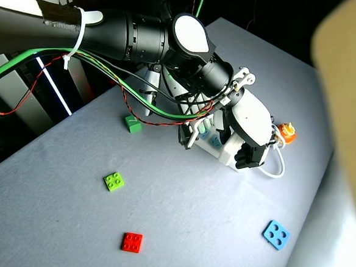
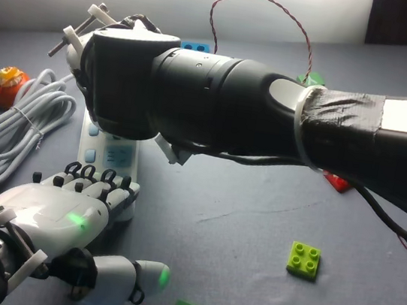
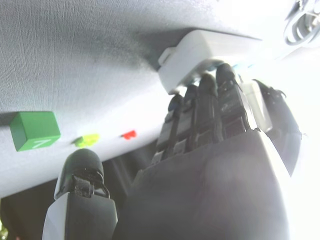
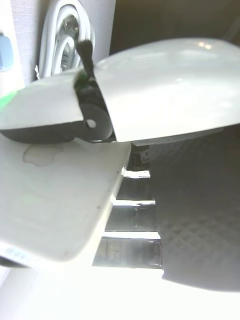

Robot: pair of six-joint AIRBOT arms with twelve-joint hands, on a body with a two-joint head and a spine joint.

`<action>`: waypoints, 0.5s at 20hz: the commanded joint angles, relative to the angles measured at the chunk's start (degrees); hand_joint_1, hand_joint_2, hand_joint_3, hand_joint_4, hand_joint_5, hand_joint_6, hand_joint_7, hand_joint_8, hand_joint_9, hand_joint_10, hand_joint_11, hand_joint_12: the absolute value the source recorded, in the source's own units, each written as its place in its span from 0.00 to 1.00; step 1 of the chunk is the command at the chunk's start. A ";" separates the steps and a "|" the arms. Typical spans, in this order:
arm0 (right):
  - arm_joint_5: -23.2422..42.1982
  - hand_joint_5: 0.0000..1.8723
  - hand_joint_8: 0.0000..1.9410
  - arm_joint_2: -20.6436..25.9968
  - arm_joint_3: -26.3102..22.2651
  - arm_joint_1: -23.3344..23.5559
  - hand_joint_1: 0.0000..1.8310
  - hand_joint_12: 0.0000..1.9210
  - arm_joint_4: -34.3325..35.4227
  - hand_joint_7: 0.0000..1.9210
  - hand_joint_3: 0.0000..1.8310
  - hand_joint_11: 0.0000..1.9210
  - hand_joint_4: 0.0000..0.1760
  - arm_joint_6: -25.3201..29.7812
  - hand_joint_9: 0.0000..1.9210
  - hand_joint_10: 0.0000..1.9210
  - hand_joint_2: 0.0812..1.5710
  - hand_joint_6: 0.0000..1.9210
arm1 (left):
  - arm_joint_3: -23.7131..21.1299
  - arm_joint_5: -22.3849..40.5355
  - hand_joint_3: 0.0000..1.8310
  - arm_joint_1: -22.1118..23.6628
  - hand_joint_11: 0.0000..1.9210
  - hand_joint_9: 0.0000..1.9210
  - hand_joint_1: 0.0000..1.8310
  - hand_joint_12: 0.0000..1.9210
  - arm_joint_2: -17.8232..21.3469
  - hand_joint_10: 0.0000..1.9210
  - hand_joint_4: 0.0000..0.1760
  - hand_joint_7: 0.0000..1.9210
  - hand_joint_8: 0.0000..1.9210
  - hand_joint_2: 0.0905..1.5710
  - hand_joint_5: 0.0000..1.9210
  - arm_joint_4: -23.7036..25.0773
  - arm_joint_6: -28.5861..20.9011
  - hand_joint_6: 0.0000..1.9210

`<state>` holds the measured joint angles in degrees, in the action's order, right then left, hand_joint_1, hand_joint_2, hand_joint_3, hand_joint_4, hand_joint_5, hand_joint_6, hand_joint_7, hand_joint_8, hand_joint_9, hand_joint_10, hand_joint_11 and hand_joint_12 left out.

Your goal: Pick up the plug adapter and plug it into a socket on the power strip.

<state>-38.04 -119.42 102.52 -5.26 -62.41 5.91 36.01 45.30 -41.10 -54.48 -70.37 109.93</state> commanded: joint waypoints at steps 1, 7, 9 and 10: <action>2.66 0.50 0.39 -0.20 0.27 -0.05 0.76 0.48 -0.90 0.58 0.00 0.42 0.00 -0.18 0.51 0.57 0.67 0.48 | -0.07 -0.92 0.00 0.35 0.00 0.03 0.00 0.09 -0.71 0.00 0.00 0.03 0.00 0.71 0.01 1.74 -0.07 0.00; 3.65 0.49 0.40 -0.68 1.17 -1.99 0.76 0.48 0.97 0.58 0.00 0.42 0.00 -2.68 0.51 0.57 0.68 0.50 | -0.20 -1.50 0.00 0.26 0.00 0.02 0.00 0.07 -0.80 0.00 0.00 0.03 0.00 0.71 0.01 1.74 0.38 0.00; 4.26 0.49 0.40 -0.79 1.29 -2.31 0.76 0.48 0.69 0.58 0.00 0.42 0.00 -3.09 0.50 0.58 0.68 0.49 | -0.26 -1.66 0.00 0.26 0.00 0.02 0.00 0.07 -0.80 0.00 0.00 0.03 0.00 0.71 0.01 1.74 0.43 0.00; 4.47 0.49 0.40 -0.83 1.30 -2.34 0.76 0.47 0.36 0.57 0.00 0.42 0.00 -3.08 0.50 0.58 0.68 0.50 | -0.31 -1.66 0.00 0.26 0.00 0.03 0.00 0.08 -0.80 0.00 0.00 0.04 0.00 0.71 0.02 1.74 0.45 0.00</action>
<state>-35.20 -119.94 103.90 -6.66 -61.98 2.87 36.01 45.21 -41.12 -54.52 -70.39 110.74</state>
